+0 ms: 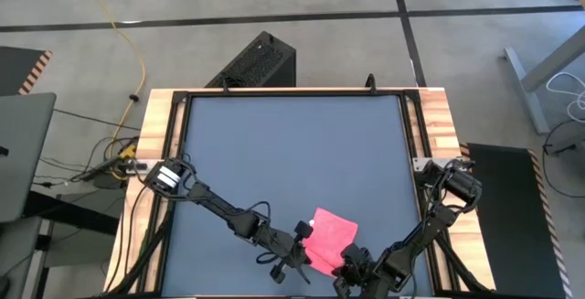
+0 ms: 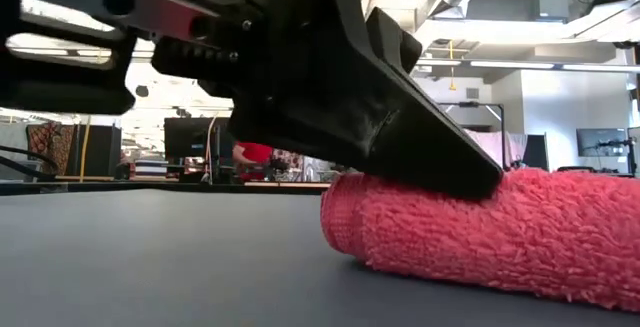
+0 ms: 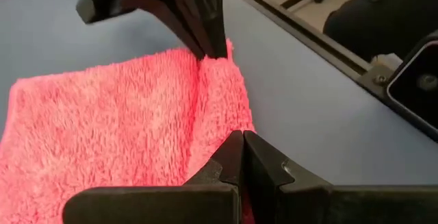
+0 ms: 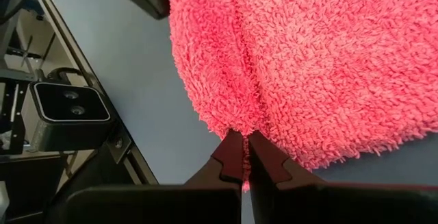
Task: Roll towel
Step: Roll the microfiber towel
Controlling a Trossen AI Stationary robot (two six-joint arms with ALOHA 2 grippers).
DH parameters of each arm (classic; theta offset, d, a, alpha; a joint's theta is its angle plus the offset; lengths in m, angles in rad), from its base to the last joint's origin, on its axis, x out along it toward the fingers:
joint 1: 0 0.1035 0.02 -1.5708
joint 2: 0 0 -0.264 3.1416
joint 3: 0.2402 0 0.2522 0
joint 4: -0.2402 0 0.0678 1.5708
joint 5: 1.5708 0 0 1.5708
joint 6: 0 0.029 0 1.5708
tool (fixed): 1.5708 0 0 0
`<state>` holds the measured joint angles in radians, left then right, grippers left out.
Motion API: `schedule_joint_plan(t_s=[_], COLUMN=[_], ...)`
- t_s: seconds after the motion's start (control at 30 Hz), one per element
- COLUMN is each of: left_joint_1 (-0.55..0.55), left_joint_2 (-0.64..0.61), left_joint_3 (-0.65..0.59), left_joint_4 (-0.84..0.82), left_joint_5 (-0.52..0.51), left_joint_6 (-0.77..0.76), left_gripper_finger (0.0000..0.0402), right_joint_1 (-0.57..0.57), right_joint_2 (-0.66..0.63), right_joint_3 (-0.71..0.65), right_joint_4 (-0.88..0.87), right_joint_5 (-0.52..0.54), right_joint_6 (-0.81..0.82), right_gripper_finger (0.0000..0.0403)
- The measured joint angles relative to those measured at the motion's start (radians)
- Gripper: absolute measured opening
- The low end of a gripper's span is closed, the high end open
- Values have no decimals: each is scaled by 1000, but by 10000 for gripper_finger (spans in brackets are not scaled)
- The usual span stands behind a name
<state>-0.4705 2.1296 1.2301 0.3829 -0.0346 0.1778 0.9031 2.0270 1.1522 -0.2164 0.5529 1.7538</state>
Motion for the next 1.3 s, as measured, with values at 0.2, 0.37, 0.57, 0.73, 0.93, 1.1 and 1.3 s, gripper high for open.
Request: schedule_joint_plan(t_s=[0.2,0.37,0.57,0.73,0.93,1.1,1.3], left_joint_1=[23,36,55,54,58,74,84], left_joint_2=[0,0,0,-1,-1,-2,-2], left_joint_3=[0,-4,-8,-8,-8,-8,-8], left_joint_4=[-68,-82,-93,-119,-171,-201,-216], left_joint_5=[-1,0,17,21,25,58,86], left_joint_6=[-41,-61,-95,-109,-154,-217,-301], left_gripper_finger=[0,0,0,0,0,0,0], right_joint_1=[11,37,37,30,19,19,13], right_joint_2=[-3,-19,-24,-24,-25,-26,-43], right_joint_3=[-1,-2,-3,-2,-2,0,-2], right_joint_4=[7,-2,-5,-7,-5,-29,-52], right_joint_5=[23,97,100,100,98,103,109], right_joint_6=[-8,1,-56,-35,-58,-61,-125], right_gripper_finger=[25,25,36,61,87,101,102])
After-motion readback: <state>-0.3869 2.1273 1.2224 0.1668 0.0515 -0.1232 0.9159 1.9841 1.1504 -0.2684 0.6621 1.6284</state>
